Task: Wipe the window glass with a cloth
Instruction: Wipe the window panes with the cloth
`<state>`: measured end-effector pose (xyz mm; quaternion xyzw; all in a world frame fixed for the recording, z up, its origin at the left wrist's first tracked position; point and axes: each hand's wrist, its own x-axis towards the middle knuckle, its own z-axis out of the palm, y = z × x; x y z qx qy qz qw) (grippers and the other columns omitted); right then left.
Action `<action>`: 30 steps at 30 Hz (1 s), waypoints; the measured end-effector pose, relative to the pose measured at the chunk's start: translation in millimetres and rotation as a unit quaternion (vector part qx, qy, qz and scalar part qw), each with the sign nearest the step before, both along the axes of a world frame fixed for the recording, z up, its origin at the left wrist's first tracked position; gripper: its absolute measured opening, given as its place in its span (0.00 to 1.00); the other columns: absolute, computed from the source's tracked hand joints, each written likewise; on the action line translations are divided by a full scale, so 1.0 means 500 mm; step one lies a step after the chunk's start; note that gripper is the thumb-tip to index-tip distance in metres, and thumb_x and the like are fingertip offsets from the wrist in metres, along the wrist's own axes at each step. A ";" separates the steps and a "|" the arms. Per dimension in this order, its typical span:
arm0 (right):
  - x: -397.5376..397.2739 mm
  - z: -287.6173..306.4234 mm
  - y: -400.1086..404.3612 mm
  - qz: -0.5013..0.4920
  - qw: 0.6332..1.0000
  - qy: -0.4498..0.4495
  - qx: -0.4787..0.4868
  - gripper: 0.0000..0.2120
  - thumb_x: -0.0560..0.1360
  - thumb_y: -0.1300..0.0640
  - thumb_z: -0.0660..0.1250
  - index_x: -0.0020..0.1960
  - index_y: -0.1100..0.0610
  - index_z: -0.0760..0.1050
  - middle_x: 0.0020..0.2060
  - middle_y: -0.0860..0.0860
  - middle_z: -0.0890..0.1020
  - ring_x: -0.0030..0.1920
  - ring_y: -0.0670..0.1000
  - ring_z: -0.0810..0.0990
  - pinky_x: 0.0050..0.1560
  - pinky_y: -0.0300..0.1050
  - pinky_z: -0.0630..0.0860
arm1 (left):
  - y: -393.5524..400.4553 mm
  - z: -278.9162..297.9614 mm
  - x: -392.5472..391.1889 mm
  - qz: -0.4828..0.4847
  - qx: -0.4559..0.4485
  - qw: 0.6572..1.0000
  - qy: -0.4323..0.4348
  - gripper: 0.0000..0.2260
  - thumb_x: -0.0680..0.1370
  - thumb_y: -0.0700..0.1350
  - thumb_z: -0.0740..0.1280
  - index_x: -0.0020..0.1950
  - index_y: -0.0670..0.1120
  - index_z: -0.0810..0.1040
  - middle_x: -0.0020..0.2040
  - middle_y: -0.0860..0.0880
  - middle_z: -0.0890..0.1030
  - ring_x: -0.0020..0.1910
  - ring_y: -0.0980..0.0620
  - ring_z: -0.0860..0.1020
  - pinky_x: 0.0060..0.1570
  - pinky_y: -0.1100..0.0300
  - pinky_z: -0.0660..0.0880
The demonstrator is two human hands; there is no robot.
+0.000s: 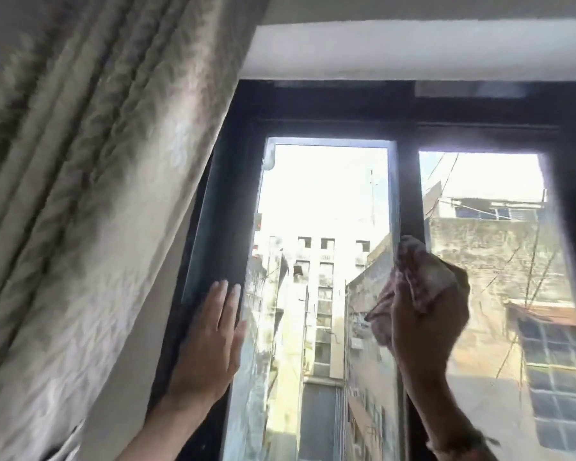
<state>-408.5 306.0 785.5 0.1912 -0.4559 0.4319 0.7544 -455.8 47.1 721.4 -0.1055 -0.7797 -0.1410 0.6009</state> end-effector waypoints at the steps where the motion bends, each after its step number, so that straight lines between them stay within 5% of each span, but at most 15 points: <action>1: -0.026 0.036 -0.007 -0.047 0.998 -0.028 0.024 0.14 0.74 0.73 0.68 0.54 0.58 0.80 0.50 0.59 0.82 0.53 0.60 0.82 0.56 0.55 0.79 | 0.003 -0.009 -0.035 0.015 -0.003 1.000 -0.015 0.28 0.83 0.53 0.46 0.81 0.41 0.58 0.84 0.44 0.56 0.84 0.45 0.55 0.81 0.44 0.65; 5: -0.116 0.078 0.004 -0.210 0.972 -0.086 0.055 0.18 0.73 0.64 0.62 0.61 0.63 0.80 0.58 0.64 0.79 0.60 0.65 0.75 0.61 0.57 0.69 | 0.008 -0.035 -0.118 0.052 -0.001 0.998 0.044 0.26 0.83 0.49 0.51 0.79 0.38 0.63 0.80 0.40 0.66 0.80 0.40 0.66 0.75 0.44 0.66; 9: -0.149 0.082 0.010 -0.287 0.941 -0.134 0.121 0.23 0.70 0.54 0.55 0.58 0.63 0.78 0.57 0.64 0.79 0.59 0.65 0.75 0.57 0.58 0.69 | 0.005 -0.043 -0.141 0.070 -0.005 0.995 0.076 0.26 0.84 0.49 0.51 0.80 0.39 0.59 0.82 0.40 0.63 0.82 0.42 0.62 0.77 0.42 0.68; 14: -0.164 0.064 -0.004 -0.318 0.918 -0.144 0.189 0.25 0.81 0.39 0.55 0.59 0.58 0.79 0.58 0.62 0.80 0.62 0.62 0.78 0.66 0.63 0.73 | 0.011 -0.049 -0.136 0.071 0.005 0.994 0.082 0.26 0.83 0.47 0.54 0.80 0.38 0.59 0.81 0.39 0.63 0.81 0.41 0.61 0.77 0.40 0.69; 19: -0.197 0.067 -0.077 -0.308 0.941 -0.085 0.113 0.10 0.85 0.57 0.59 0.54 0.57 0.79 0.56 0.55 0.82 0.61 0.57 0.76 0.64 0.55 0.71 | 0.010 -0.050 -0.137 0.066 0.002 0.994 0.088 0.26 0.83 0.47 0.52 0.80 0.38 0.60 0.81 0.38 0.64 0.81 0.40 0.62 0.76 0.39 0.69; 21: -0.215 0.015 -0.116 -0.290 0.935 -0.033 0.203 0.07 0.84 0.61 0.63 0.52 0.55 0.79 0.53 0.52 0.84 0.58 0.56 0.80 0.63 0.53 0.73 | 0.009 -0.048 -0.139 0.064 0.000 0.994 0.092 0.26 0.83 0.47 0.50 0.80 0.39 0.59 0.81 0.38 0.64 0.81 0.40 0.62 0.77 0.38 0.68; 24: -0.224 -0.141 -0.121 -0.276 0.868 0.006 0.412 0.07 0.84 0.61 0.66 0.51 0.51 0.77 0.57 0.46 0.83 0.60 0.49 0.80 0.59 0.50 0.77 | 0.010 -0.047 -0.136 0.056 0.002 0.994 0.090 0.25 0.83 0.45 0.51 0.80 0.39 0.58 0.81 0.38 0.61 0.82 0.40 0.59 0.79 0.38 0.65; 26: -0.212 -0.176 -0.069 -0.283 0.835 -0.001 0.471 0.07 0.82 0.61 0.71 0.54 0.50 0.79 0.59 0.45 0.82 0.63 0.48 0.79 0.61 0.48 0.76 | 0.011 -0.052 -0.134 0.048 0.002 0.995 0.090 0.25 0.83 0.44 0.52 0.80 0.38 0.58 0.82 0.38 0.61 0.82 0.41 0.58 0.80 0.39 0.65; 30: -0.194 -0.020 -0.007 -0.246 0.942 -0.028 0.225 0.05 0.84 0.62 0.68 0.52 0.60 0.82 0.49 0.54 0.85 0.54 0.53 0.80 0.61 0.37 0.72 | 0.012 -0.057 -0.139 0.041 0.002 0.994 0.104 0.25 0.84 0.44 0.51 0.81 0.39 0.58 0.82 0.39 0.61 0.83 0.42 0.58 0.80 0.40 0.65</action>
